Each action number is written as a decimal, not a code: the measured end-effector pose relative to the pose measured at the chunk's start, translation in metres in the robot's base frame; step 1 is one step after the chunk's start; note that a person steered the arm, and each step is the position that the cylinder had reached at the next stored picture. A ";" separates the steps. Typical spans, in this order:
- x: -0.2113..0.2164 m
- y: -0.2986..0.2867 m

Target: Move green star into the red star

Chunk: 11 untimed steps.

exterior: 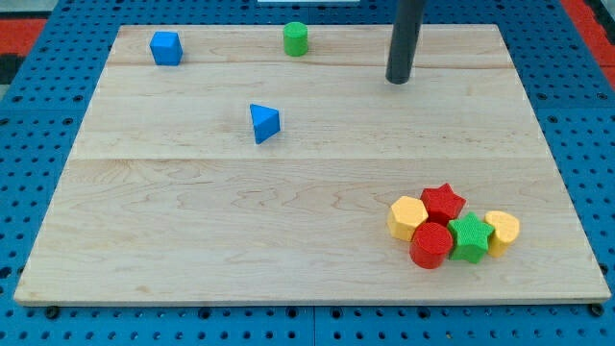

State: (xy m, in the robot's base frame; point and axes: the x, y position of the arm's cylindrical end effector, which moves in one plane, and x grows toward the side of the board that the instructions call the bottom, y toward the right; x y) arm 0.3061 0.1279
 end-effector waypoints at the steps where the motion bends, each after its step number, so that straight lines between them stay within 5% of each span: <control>1: 0.004 0.024; 5: 0.079 0.084; 7: 0.223 0.172; 8: 0.295 0.123; 9: 0.309 0.030; 11: 0.266 0.016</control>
